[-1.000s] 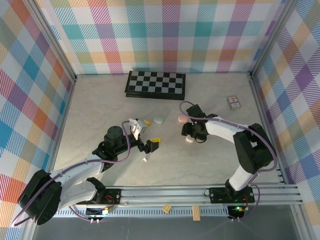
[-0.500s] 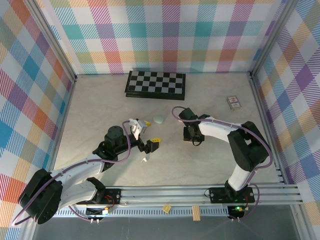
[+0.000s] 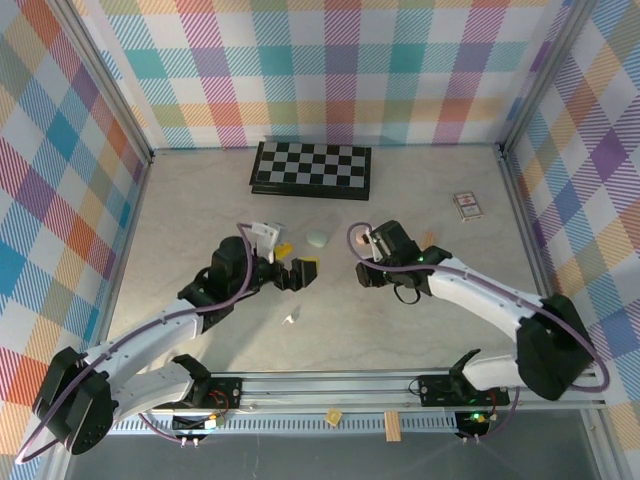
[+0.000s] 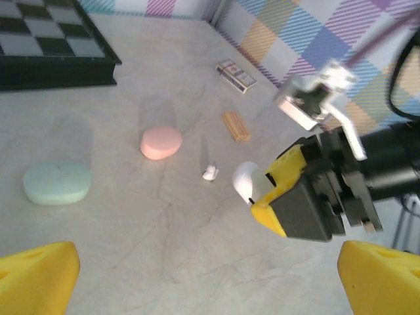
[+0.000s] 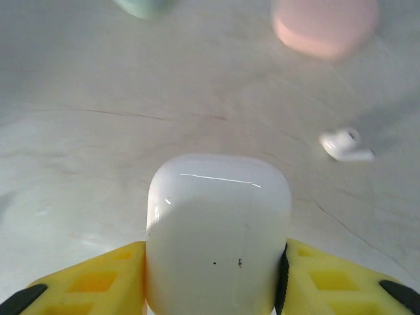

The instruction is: Insert wireless bluetooth earbuds into charging case

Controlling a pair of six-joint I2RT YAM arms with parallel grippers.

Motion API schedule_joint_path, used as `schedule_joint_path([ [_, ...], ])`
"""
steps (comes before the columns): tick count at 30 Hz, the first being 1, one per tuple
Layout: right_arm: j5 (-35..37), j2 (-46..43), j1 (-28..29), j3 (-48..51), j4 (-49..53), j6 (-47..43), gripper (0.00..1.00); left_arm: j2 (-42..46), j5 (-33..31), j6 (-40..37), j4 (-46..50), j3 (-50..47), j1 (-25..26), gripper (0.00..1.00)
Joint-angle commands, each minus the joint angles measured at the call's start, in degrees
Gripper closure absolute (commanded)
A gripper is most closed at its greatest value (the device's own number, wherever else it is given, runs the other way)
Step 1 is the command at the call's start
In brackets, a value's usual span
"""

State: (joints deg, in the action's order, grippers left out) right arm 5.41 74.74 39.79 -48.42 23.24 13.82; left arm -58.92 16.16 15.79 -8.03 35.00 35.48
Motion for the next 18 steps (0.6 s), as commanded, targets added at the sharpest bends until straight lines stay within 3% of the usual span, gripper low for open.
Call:
schedule_joint_path([
  [1,-5.48,-3.99,2.54,0.31,-2.55,-9.83,0.56,-1.24,1.6,10.06,22.84,8.59,-0.66,0.0],
  [3,-7.61,-5.74,4.02,-0.4,-2.64,-12.4,0.57,-3.2,4.75,12.73,29.31,12.63,-0.68,0.03],
  [8,-10.48,-7.41,6.11,-2.17,-2.83,-15.79,0.56,-8.11,11.39,21.81,31.12,16.54,-0.68,0.13],
  [18,-14.11,-7.68,7.15,-1.5,-5.21,-16.95,0.57,-12.97,18.87,32.75,15.92,15.13,1.77,0.36],
])
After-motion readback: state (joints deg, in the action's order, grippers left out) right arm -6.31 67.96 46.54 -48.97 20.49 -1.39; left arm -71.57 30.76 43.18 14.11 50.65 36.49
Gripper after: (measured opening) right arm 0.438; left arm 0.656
